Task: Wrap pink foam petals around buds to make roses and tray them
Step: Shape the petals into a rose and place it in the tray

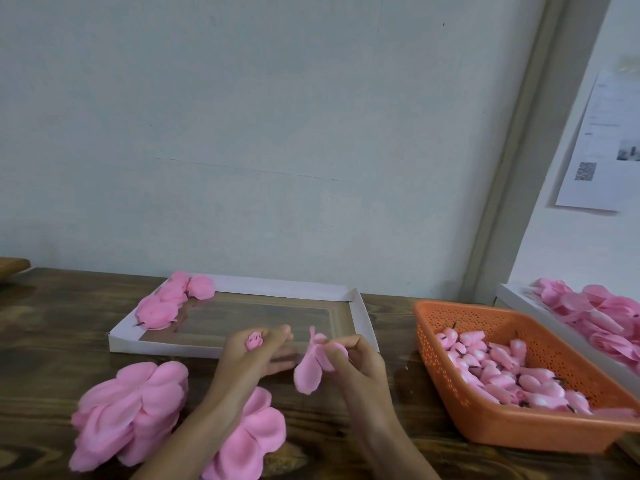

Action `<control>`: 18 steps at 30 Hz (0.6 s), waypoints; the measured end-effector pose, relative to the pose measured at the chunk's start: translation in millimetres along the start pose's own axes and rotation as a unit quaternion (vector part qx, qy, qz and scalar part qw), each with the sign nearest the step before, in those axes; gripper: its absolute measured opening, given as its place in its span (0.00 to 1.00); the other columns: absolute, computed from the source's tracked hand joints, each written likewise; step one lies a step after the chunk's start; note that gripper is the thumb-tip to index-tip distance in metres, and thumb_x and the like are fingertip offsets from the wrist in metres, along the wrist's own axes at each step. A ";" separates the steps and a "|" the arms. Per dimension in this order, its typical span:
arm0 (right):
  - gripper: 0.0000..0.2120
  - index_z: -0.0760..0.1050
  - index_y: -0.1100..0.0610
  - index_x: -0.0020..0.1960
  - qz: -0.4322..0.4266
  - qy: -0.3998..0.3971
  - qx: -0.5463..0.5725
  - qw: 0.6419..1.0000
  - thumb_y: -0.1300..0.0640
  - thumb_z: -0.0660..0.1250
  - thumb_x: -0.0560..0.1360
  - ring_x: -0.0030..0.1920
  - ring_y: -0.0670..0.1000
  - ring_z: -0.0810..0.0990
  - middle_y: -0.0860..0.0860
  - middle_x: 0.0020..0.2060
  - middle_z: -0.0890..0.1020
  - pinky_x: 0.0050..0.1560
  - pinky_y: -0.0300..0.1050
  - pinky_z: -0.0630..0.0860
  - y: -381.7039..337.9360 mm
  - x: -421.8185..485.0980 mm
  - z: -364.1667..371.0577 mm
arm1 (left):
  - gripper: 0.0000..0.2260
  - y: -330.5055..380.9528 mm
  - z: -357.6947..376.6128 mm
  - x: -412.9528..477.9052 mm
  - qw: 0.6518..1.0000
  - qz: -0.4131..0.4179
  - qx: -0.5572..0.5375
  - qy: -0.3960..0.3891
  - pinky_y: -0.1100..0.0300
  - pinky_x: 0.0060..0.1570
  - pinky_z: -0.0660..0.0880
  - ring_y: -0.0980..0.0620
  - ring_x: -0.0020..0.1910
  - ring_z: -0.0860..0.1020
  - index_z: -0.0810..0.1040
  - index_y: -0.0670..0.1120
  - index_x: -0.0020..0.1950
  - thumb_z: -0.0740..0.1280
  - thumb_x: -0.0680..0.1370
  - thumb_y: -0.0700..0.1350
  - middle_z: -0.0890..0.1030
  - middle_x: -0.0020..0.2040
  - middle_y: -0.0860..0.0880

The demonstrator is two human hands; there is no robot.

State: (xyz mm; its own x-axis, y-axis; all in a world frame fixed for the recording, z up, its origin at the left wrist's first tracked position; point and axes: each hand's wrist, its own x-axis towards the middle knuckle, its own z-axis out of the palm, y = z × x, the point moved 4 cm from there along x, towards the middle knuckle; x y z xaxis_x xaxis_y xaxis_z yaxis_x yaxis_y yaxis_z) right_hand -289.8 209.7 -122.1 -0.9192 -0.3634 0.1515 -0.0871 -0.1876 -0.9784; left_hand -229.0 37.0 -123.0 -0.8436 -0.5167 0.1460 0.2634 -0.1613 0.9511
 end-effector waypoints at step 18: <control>0.29 0.81 0.50 0.63 0.066 -0.058 0.058 0.994 0.48 0.83 0.65 0.58 0.53 0.87 0.51 0.59 0.86 0.63 0.57 0.81 10.9 3.0 4.0 | 0.18 7.2 -4.3 -4.3 0.996 0.028 0.090 0.009 0.40 0.50 0.84 0.34 0.46 0.86 0.68 0.32 0.32 0.78 0.71 0.31 0.85 0.42 0.32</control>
State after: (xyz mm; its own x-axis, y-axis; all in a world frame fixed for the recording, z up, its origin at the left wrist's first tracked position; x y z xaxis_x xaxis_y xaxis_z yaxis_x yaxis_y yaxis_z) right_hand -292.0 202.9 -131.7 -0.8688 -0.4932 0.0436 0.0830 -0.2319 -0.9692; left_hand -221.5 34.5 -117.9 -0.8208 -0.5364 0.1966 0.2204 0.0202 0.9752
